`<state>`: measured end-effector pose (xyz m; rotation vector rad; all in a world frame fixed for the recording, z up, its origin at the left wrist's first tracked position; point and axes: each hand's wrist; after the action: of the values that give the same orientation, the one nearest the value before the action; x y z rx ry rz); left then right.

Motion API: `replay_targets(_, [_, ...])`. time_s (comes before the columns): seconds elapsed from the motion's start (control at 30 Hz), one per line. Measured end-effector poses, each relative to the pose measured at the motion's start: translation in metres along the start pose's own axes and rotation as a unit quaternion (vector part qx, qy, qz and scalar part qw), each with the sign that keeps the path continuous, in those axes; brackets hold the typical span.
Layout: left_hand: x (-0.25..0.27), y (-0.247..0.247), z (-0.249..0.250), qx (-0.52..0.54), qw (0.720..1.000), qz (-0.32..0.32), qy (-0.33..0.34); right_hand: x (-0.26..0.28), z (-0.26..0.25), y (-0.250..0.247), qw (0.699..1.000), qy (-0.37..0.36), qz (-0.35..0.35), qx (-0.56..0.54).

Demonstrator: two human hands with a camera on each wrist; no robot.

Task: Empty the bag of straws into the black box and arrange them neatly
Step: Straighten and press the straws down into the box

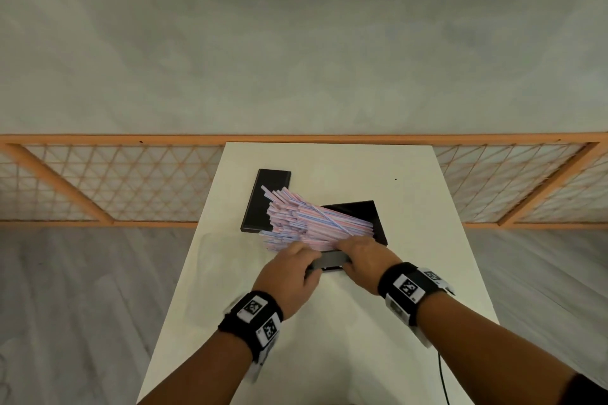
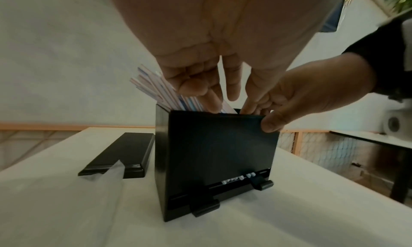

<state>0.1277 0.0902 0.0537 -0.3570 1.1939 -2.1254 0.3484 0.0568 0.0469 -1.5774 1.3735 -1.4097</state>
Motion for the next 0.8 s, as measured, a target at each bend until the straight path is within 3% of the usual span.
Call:
replay_targets(0.13, [0.000, 0.006, 0.000, -0.026, 0.999, -0.014, -0.025, 0.001, 0.001, 0.001, 0.999, 0.012, -0.013, -0.030])
replay_targets(0.33, [0.010, 0.014, 0.001, -0.045, 0.996, -0.054, -0.046, 0.019, -0.006, 0.001, 0.999, -0.024, -0.030, 0.010])
replay_targets(0.5, [0.015, 0.013, 0.005, 0.018, 0.997, -0.056, -0.058, 0.031, -0.008, 0.007, 0.997, -0.025, -0.074, 0.010])
replay_targets(0.57, [0.022, 0.009, 0.009, 0.036, 0.998, -0.018, -0.049, 0.031, -0.008, 0.011, 0.997, -0.028, -0.077, 0.015])
replay_targets(0.63, [0.031, 0.000, 0.015, 0.052, 0.994, 0.068, -0.068, 0.031, -0.006, 0.015, 0.997, -0.030, -0.074, 0.023])
replay_targets(0.73, [0.041, -0.013, 0.017, 0.071, 0.946, 0.254, -0.186, 0.032, -0.004, 0.018, 0.994, -0.044, -0.085, 0.047])
replay_targets(0.8, [0.043, -0.019, 0.010, 0.083, 0.912, 0.294, -0.273, 0.032, -0.006, 0.019, 0.993, -0.051, -0.086, 0.066])
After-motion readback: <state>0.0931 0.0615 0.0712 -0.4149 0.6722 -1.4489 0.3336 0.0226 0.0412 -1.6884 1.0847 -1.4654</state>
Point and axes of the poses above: each hand's wrist, its own x-axis away from the middle knuckle, its own y-axis out of the palm, z = x × y, and after that the axes turned 12 degrees about y, right-handed
